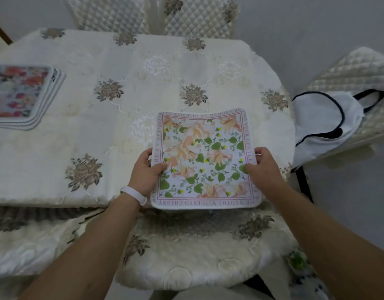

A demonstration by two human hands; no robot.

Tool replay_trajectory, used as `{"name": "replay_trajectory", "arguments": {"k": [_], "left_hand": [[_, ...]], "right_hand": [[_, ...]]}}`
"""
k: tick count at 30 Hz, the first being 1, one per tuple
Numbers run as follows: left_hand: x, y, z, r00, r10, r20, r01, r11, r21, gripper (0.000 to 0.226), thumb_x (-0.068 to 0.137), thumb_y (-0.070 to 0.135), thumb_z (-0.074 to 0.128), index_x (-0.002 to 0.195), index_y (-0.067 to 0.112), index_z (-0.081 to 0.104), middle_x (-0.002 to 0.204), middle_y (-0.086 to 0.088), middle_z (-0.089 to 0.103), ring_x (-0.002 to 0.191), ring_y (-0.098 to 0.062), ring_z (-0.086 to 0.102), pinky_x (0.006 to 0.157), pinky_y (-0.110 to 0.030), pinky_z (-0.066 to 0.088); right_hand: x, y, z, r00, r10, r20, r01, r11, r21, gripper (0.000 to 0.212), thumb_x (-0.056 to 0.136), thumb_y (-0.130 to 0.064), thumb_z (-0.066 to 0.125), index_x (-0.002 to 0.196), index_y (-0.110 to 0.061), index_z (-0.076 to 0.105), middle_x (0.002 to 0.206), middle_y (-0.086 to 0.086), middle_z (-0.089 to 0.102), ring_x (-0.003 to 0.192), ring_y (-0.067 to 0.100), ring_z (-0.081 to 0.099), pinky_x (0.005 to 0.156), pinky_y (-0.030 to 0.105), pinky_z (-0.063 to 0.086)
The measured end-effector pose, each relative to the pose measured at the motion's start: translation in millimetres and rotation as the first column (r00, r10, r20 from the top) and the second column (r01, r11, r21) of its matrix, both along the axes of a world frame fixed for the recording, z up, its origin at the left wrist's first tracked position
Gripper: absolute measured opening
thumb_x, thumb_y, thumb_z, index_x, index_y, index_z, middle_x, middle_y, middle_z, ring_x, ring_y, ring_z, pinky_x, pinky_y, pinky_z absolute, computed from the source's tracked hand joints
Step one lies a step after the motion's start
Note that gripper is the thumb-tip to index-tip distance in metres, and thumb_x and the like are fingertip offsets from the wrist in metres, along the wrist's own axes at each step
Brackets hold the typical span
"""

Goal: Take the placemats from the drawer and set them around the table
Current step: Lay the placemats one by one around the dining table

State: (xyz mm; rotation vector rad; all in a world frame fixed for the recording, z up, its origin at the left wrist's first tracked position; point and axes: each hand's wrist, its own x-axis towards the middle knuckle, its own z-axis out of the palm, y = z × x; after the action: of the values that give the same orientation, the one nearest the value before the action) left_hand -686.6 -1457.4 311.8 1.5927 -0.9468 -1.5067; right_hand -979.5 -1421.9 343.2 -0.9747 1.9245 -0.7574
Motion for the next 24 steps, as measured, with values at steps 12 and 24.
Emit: {"name": "replay_trajectory", "arguments": {"k": [12, 24], "left_hand": [[1.9, -13.2, -55.7, 0.940, -0.010, 0.340, -0.001, 1.000, 0.031, 0.042, 0.089, 0.017, 0.063, 0.127, 0.029, 0.049, 0.111, 0.003, 0.068, 0.091, -0.016, 0.069, 0.078, -0.040, 0.058], [10.8, -13.9, -72.8, 0.913, -0.047, 0.405, 0.029, 0.998, 0.051, 0.044, 0.089, 0.023, 0.066, 0.127, 0.033, 0.047, 0.110, 0.006, 0.068, 0.090, -0.015, 0.069, 0.083, -0.044, 0.058]], "right_hand": [[2.8, -41.6, -71.6, 0.992, 0.105, 0.072, -0.114, 0.983, 0.144, 0.033, 0.087, -0.004, 0.066, 0.109, -0.019, 0.047, 0.099, -0.005, 0.064, 0.087, 0.015, 0.067, 0.077, 0.042, 0.059], [-3.5, -37.3, -93.4, 0.994, 0.082, 0.068, -0.094, 0.975, 0.200, 0.032, 0.088, -0.007, 0.067, 0.112, -0.016, 0.048, 0.102, -0.001, 0.064, 0.082, 0.009, 0.064, 0.062, 0.027, 0.052]]}}
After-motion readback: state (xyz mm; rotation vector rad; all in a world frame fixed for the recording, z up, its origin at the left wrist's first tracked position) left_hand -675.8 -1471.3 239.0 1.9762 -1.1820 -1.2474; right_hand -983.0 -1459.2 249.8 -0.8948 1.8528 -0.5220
